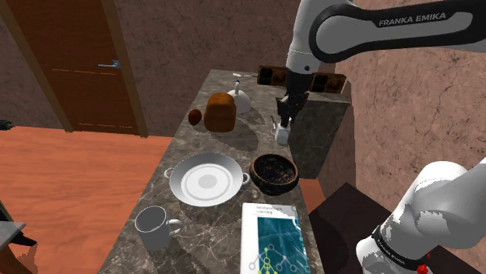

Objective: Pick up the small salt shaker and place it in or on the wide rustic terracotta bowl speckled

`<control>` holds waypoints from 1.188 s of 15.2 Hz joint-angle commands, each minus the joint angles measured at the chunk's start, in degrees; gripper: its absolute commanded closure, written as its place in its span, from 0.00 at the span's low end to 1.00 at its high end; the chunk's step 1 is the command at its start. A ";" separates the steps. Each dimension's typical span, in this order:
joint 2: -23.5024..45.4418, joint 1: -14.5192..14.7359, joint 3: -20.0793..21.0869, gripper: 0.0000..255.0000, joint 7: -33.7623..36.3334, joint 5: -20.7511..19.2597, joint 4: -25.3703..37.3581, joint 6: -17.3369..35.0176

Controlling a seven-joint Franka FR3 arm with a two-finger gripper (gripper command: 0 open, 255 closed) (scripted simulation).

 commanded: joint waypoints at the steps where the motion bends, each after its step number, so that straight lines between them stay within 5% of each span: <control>1: -1.27 0.88 1.50 1.00 2.16 0.73 -0.04 -1.14; 18: 0.75 1.04 2.10 1.00 1.88 1.13 -11.54 12.38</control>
